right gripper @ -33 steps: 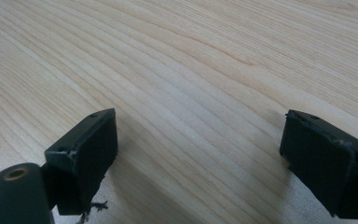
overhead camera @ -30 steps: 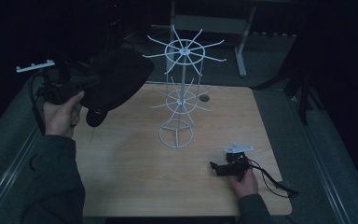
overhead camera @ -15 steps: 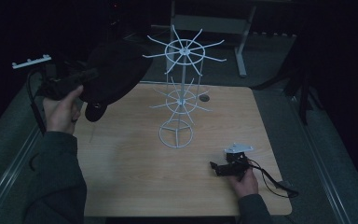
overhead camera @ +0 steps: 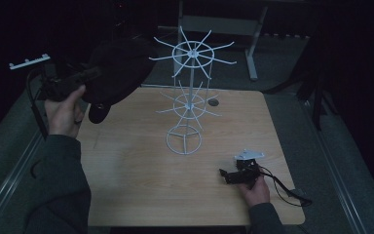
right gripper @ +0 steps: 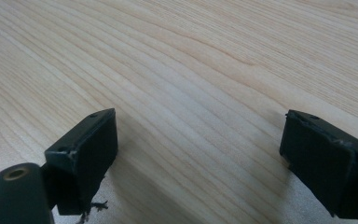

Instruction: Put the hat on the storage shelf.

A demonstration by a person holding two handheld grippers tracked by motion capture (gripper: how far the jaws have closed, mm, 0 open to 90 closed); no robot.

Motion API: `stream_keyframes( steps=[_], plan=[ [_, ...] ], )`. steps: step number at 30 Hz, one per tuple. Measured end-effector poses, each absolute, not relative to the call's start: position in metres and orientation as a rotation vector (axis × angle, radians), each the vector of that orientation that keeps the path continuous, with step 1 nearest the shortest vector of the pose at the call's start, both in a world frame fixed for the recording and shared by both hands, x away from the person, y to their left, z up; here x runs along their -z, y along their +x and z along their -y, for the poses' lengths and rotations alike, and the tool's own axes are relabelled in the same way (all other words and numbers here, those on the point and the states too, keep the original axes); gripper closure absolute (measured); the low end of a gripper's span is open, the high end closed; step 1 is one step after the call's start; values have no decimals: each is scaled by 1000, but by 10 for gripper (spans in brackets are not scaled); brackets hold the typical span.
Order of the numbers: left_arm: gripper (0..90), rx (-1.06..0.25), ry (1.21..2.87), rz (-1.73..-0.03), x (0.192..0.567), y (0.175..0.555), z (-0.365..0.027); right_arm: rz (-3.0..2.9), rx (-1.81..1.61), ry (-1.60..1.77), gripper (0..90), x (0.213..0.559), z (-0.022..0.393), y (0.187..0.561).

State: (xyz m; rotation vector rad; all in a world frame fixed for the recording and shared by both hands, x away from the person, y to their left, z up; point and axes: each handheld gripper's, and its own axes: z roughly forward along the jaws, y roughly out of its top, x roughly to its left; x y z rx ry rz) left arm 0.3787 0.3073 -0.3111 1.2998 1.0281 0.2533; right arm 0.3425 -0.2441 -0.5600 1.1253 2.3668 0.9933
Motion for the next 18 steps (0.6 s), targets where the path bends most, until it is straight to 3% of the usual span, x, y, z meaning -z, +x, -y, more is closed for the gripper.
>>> stream_keyframes(
  steps=[18],
  plan=[
    [841,-225,1245,-1018,305,392,-314,-2367,-993,1125,109,560,244,343]
  ],
)
